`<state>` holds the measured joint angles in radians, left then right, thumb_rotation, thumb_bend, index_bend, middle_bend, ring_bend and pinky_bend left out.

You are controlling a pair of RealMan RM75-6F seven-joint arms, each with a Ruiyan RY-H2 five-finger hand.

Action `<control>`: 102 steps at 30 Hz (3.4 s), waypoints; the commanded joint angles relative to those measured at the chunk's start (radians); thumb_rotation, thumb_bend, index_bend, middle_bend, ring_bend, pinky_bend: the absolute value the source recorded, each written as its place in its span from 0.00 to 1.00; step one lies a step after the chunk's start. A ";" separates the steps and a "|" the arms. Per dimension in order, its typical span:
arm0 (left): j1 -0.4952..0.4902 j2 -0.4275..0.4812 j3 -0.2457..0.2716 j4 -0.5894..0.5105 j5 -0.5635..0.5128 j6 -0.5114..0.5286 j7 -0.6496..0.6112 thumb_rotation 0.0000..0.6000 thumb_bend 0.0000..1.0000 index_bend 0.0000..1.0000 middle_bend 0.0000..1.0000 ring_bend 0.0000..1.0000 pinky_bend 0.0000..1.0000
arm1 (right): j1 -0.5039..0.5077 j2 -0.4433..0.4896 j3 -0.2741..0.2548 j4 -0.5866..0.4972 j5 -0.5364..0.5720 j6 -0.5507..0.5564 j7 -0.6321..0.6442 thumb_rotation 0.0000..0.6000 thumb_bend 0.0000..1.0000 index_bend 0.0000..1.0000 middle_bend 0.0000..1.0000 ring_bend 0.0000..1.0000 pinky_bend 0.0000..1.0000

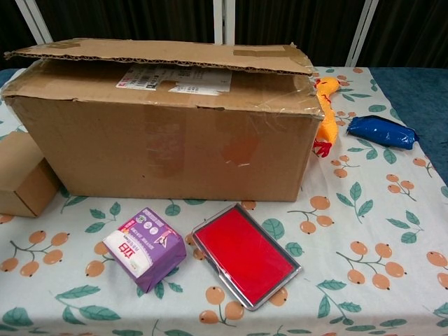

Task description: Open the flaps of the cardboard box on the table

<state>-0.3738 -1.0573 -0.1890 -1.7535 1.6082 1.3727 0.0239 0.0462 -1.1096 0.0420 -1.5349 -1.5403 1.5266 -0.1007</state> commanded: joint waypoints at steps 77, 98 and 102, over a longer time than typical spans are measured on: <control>-0.271 -0.176 -0.192 0.199 -0.336 -0.133 0.106 1.00 0.00 0.12 0.17 0.19 0.39 | 0.085 0.115 0.038 -0.148 -0.148 0.001 0.040 1.00 0.60 0.00 0.00 0.00 0.00; 0.122 -0.004 0.093 0.120 -0.146 0.124 -0.060 0.69 0.00 0.21 0.20 0.21 0.30 | 0.868 0.286 0.298 -0.469 0.542 -0.926 -0.118 1.00 0.73 0.01 0.08 0.00 0.00; 0.156 -0.017 0.110 0.139 -0.134 0.154 -0.081 0.68 0.00 0.21 0.21 0.21 0.29 | 1.023 0.215 0.262 -0.426 0.779 -0.938 -0.193 1.00 0.72 0.03 0.08 0.00 0.00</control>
<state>-0.2267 -1.0680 -0.0847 -1.6228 1.4700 1.5188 -0.0486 0.8673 -0.8358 0.3025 -1.9891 -1.0037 0.6740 -0.1791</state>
